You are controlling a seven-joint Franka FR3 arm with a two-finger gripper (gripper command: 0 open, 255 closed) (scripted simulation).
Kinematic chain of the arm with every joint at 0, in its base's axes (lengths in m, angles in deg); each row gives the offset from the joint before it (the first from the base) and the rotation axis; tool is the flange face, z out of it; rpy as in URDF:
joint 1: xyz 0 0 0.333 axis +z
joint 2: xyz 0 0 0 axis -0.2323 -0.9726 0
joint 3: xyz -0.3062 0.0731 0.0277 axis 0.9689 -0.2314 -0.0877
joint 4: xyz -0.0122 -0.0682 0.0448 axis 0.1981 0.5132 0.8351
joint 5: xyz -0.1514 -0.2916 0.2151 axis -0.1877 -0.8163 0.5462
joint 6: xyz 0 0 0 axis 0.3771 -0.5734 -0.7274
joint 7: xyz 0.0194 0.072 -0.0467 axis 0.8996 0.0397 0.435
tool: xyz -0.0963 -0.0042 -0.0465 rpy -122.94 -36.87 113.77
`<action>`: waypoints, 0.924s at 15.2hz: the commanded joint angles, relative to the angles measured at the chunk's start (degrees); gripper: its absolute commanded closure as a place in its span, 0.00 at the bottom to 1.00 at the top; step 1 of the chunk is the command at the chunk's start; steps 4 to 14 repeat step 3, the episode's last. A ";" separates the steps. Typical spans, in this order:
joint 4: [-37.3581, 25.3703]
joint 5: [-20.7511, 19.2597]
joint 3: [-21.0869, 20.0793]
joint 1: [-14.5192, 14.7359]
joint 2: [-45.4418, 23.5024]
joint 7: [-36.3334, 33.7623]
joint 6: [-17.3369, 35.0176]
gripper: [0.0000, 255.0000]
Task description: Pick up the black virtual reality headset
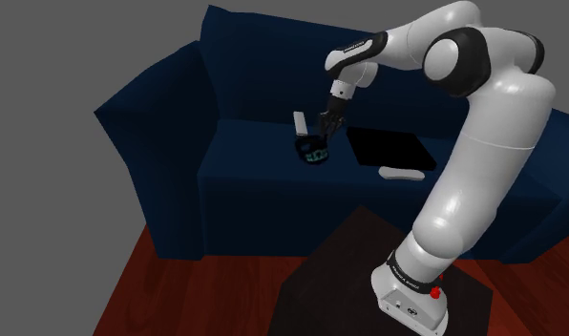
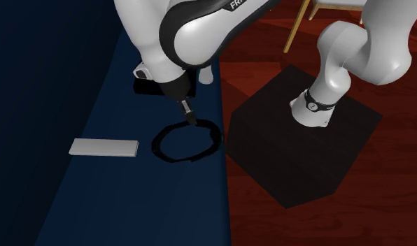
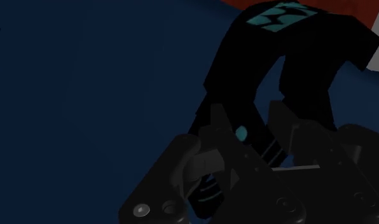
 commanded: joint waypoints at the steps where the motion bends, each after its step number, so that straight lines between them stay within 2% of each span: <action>1: -0.67 -0.45 0.07 0.09 0.88 -0.57 -1.41 1.00; 14: -0.73 -0.47 0.07 0.09 0.93 -0.61 -1.51 1.00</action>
